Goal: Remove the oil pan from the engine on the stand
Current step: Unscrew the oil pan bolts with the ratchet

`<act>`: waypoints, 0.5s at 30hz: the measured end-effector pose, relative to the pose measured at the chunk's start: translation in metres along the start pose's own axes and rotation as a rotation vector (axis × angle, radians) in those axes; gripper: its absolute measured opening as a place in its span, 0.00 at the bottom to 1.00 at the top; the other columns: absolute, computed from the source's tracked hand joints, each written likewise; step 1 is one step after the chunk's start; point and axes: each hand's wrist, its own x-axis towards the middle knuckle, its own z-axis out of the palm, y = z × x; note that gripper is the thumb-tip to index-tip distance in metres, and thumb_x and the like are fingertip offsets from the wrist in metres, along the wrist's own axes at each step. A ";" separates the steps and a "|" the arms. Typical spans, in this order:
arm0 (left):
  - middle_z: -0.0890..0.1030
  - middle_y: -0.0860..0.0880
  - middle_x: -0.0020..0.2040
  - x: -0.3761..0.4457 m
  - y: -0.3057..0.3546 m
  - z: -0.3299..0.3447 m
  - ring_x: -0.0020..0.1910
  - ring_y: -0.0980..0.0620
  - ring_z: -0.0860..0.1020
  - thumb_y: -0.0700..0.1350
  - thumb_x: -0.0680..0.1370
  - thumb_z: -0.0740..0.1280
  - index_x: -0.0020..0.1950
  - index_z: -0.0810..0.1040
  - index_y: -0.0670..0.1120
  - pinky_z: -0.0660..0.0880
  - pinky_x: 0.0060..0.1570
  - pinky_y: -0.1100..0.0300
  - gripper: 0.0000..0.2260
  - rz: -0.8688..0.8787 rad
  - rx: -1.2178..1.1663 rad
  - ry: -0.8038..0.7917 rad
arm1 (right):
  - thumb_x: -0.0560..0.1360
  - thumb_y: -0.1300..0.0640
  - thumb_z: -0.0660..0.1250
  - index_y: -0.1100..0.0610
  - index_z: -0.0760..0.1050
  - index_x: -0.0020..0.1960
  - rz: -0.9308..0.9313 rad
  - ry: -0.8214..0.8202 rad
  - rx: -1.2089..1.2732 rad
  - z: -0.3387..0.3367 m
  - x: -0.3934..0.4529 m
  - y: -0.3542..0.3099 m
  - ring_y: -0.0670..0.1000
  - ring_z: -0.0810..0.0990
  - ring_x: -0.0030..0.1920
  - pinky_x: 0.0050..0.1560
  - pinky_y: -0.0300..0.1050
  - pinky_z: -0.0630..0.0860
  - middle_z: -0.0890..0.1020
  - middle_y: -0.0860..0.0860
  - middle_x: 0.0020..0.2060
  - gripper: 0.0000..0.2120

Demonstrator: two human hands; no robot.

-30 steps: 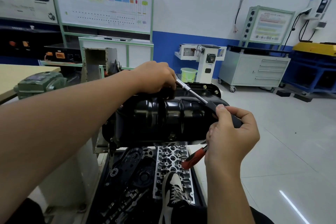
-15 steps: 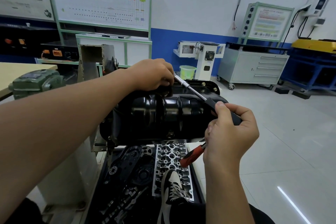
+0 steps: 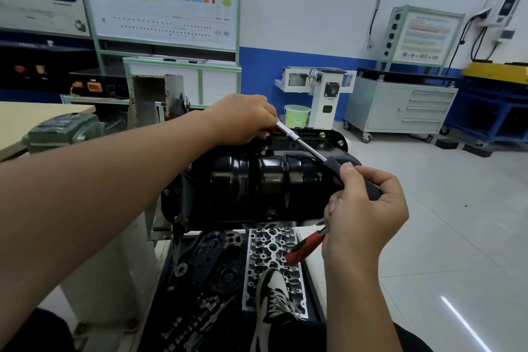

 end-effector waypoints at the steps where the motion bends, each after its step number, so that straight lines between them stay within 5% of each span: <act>1: 0.79 0.56 0.65 0.001 0.001 -0.002 0.62 0.49 0.74 0.44 0.83 0.65 0.65 0.81 0.51 0.79 0.48 0.46 0.12 0.025 0.015 -0.019 | 0.73 0.59 0.74 0.50 0.78 0.38 0.000 0.001 -0.002 0.000 0.000 0.000 0.53 0.68 0.25 0.27 0.43 0.67 0.74 0.54 0.28 0.08; 15: 0.78 0.60 0.66 0.003 -0.001 -0.003 0.62 0.50 0.72 0.40 0.82 0.64 0.65 0.82 0.57 0.79 0.47 0.47 0.17 0.078 0.024 -0.071 | 0.73 0.60 0.74 0.52 0.78 0.39 0.004 0.002 0.002 -0.001 0.001 0.000 0.53 0.68 0.24 0.26 0.41 0.67 0.73 0.56 0.28 0.08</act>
